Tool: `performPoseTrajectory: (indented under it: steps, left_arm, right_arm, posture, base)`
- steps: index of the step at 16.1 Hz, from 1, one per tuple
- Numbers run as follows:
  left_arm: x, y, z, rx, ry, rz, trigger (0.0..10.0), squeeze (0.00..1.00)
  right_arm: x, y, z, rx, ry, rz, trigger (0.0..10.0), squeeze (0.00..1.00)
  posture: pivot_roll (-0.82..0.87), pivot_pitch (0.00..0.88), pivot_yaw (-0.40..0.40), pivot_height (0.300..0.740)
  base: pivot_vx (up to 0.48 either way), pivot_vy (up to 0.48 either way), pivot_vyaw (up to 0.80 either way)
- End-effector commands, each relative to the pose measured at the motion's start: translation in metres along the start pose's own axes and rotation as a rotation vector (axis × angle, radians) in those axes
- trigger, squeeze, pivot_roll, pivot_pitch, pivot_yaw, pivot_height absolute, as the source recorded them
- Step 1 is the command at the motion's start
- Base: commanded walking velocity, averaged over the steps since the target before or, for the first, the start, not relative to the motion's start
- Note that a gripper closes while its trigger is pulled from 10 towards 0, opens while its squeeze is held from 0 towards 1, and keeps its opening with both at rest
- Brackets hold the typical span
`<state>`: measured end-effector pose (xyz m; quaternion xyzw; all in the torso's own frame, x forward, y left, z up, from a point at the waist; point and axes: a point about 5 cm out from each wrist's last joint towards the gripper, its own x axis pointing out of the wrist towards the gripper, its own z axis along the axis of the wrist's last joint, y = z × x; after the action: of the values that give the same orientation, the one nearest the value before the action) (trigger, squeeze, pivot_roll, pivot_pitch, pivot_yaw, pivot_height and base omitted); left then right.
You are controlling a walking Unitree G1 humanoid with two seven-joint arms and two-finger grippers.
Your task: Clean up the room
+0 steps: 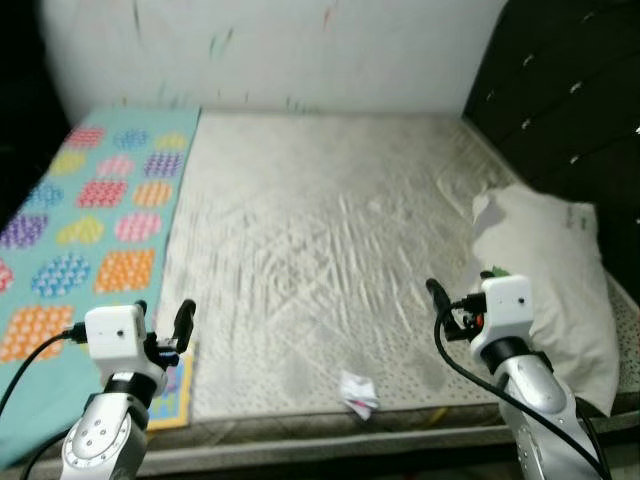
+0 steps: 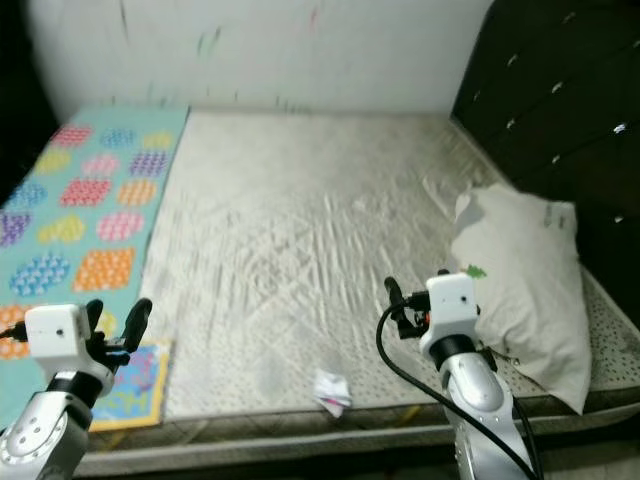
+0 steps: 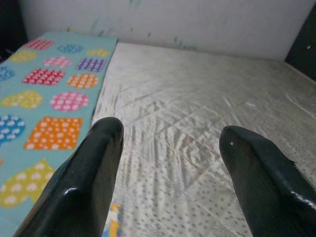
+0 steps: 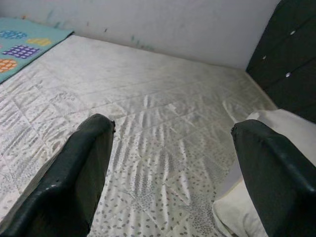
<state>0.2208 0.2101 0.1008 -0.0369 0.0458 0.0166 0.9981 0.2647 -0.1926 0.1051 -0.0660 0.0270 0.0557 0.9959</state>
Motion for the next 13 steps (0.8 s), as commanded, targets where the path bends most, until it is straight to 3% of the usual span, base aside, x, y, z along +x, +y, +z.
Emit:
performPoseTrajectory:
  steps: [1, 10, 12, 13]
  left_arm:
    - [0.000, 0.003, 0.003, 0.012, -0.009, 0.013, 10.0, 0.00]
    - [0.000, 0.009, 0.003, 0.039, -0.006, 0.061, 10.0, 0.00]
    - [-0.003, 0.022, 0.005, 0.057, -0.002, 0.143, 10.0, 0.00]
    - [-0.004, 0.021, 0.003, 0.043, -0.007, 0.078, 10.0, 0.00]
  right_arm:
    - [0.001, 0.001, 0.004, -0.014, -0.016, 0.009, 10.0, 0.00]
    - [0.002, 0.002, 0.003, -0.024, -0.005, 0.026, 10.0, 0.00]
    - [0.002, -0.001, 0.001, -0.009, 0.018, -0.007, 10.0, 0.00]
    - [0.002, -0.001, 0.001, 0.003, 0.029, -0.009, 10.0, 0.00]
  posture:
    - [-0.09, 0.015, -0.040, 0.740]
    - [-0.09, 0.004, -0.046, 0.740]
    - [-0.08, 0.011, -0.047, 0.740]
    - [-0.08, 0.017, -0.044, 0.740]
  base:
    - [0.000, 0.000, 0.00]
    - [0.000, 0.000, 0.00]
    - [0.000, 0.000, 0.00]
    - [0.000, 0.000, 0.00]
